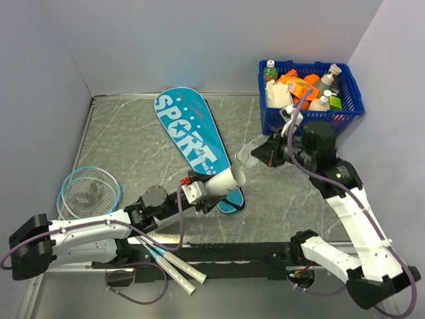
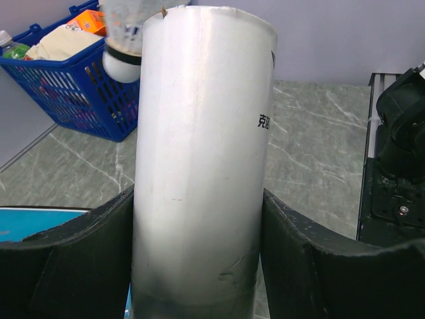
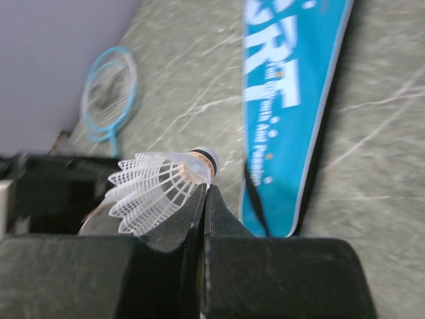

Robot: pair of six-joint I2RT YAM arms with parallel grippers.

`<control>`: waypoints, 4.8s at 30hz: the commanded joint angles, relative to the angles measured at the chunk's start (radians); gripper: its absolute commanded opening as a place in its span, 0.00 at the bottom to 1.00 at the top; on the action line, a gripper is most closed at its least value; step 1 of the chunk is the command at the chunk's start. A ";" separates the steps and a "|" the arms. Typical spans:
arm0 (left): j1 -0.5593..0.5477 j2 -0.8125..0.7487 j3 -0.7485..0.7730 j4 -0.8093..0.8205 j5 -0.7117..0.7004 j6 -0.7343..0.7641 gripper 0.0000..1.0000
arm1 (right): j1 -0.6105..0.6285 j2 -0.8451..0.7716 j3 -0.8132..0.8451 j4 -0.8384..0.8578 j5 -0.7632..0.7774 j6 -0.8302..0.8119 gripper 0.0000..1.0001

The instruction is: Pack up the badminton gear

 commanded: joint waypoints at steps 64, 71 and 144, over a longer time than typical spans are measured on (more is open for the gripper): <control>0.001 -0.029 -0.058 0.008 0.044 -0.076 0.01 | 0.369 0.111 -0.037 0.007 -0.049 0.026 0.41; 0.001 -0.024 -0.052 0.003 0.047 -0.078 0.01 | 0.322 0.011 0.090 -0.133 0.227 0.043 0.54; 0.001 0.004 -0.027 0.004 0.024 -0.153 0.01 | -0.522 0.720 -0.221 0.152 0.525 0.161 0.16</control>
